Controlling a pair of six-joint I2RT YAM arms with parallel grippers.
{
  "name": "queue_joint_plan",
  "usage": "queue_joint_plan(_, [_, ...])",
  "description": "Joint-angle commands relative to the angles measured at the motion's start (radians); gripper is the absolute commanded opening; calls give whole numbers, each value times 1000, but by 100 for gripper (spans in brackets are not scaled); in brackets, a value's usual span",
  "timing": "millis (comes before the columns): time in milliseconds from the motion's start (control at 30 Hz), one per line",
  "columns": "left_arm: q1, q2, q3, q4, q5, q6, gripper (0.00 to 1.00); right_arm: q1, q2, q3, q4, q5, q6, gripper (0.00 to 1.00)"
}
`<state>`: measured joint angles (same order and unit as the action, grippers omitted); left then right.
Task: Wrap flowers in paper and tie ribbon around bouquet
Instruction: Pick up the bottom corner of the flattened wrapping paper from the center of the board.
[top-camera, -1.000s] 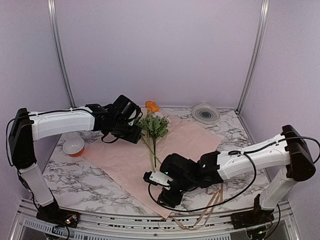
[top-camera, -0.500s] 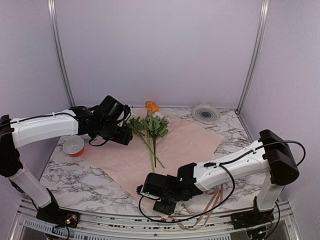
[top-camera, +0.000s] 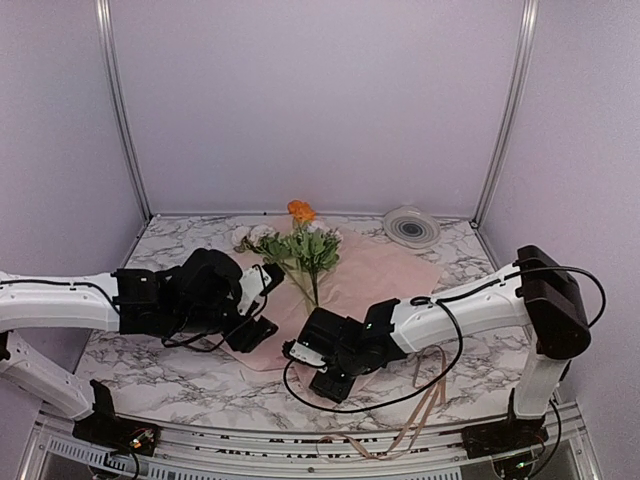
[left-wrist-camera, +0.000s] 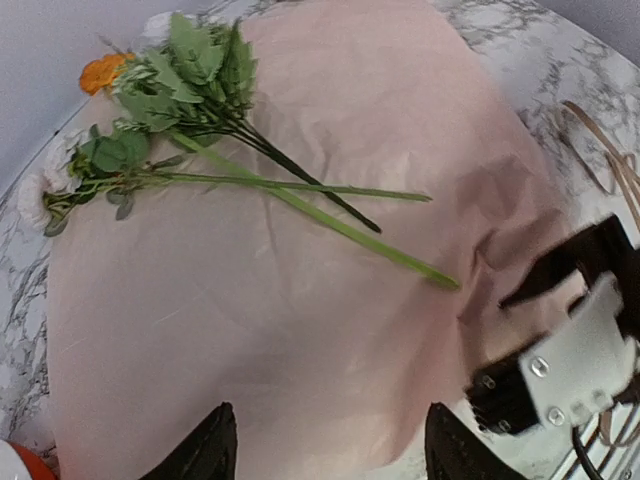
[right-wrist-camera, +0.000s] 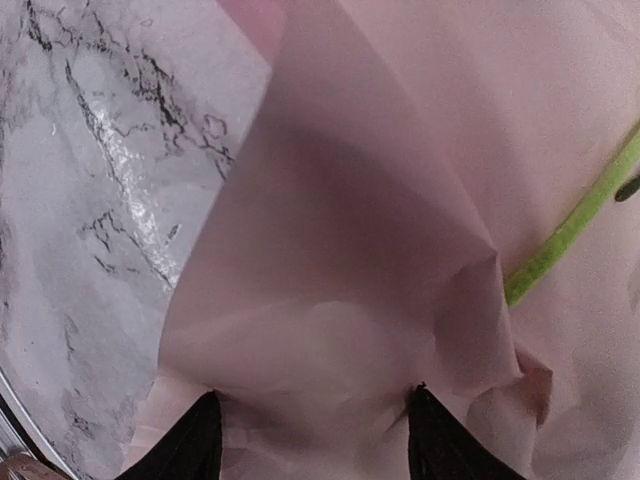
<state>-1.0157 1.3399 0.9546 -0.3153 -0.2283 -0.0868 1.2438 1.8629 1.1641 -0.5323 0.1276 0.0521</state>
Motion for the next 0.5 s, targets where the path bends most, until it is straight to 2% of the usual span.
queue_joint_plan(0, [-114, -98, -186, 265, 54, 276, 65, -49, -2, -54, 54, -139, -32, 60])
queue_joint_plan(133, [-147, -139, -397, 535, 102, 444, 67, -107, -14, -104, 110, -288, -51, 60])
queue_joint_plan(233, [-183, -95, -523, 785, 29, 597, 71, -176, -40, -163, 153, -405, -51, 57])
queue_joint_plan(367, [-185, 90, -454, 820, -81, 690, 73, -214, -86, -218, 204, -480, -40, 57])
queue_joint_plan(467, [-184, 183, -396, 823, -73, 719, 73, -216, -89, -228, 241, -501, -20, 57])
